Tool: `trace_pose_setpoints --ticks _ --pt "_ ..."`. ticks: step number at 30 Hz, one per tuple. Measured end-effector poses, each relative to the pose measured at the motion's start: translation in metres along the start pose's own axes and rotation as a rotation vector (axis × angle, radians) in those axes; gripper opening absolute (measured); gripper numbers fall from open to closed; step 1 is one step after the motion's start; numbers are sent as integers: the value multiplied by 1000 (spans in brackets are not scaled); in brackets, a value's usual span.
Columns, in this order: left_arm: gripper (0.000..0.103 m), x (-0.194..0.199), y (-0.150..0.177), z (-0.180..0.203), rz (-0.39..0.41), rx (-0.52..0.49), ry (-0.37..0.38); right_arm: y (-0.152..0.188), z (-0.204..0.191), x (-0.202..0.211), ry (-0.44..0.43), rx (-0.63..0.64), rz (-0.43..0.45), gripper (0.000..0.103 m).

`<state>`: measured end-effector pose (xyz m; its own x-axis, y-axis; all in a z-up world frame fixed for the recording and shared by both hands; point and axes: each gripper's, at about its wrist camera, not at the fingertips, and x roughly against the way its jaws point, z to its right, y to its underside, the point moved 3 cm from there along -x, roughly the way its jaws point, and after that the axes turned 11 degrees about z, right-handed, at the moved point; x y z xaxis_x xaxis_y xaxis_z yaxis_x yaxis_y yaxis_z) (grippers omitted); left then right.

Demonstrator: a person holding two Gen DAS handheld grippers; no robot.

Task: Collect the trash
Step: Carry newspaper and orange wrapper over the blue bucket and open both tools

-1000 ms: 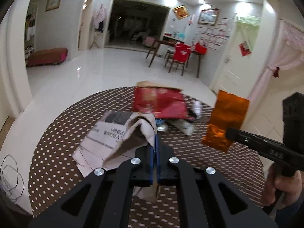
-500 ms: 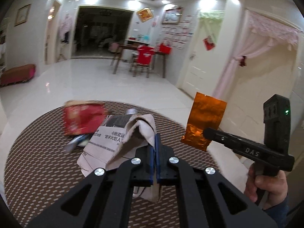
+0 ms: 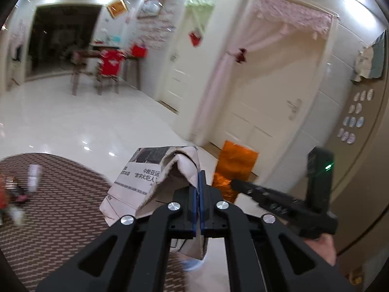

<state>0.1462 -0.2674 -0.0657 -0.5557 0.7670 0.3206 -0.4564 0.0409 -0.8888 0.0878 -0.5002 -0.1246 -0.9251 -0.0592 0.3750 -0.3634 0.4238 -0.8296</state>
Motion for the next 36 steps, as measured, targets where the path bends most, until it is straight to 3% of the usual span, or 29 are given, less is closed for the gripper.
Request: trace_pose_setpoints --ticks 6,15,25,26,28,30,32,33,34,36 --pt "1 -71 19 43 -124 46 125 22 71 -4 122 -87 -44 18" --pt "1 -166 74 43 -340 122 106 60 137 -27 196 -200 -133 18" --pt "3 -239 125 27 -537 184 74 88 170 -57 231 -287 -220 18" --pt "6 -246 129 26 -557 188 66 89 170 -61 233 -294 -228 18" --pt "26 -257 137 19 -597 197 32 93 175 -70 234 -315 -246 19" --pt "70 -264 142 8 -614 241 17 101 180 -69 244 -351 -258 19" --pt "81 -266 143 1 -611 242 -18 108 187 -74 252 -371 -280 35" --pt "81 -266 144 -2 -612 235 -33 110 190 -76 256 -382 -287 62" --pt "82 -265 144 -5 -616 226 -44 114 193 -76 264 -390 -292 69" --pt "84 -263 144 -7 -617 203 -61 118 194 -75 264 -396 -304 69"
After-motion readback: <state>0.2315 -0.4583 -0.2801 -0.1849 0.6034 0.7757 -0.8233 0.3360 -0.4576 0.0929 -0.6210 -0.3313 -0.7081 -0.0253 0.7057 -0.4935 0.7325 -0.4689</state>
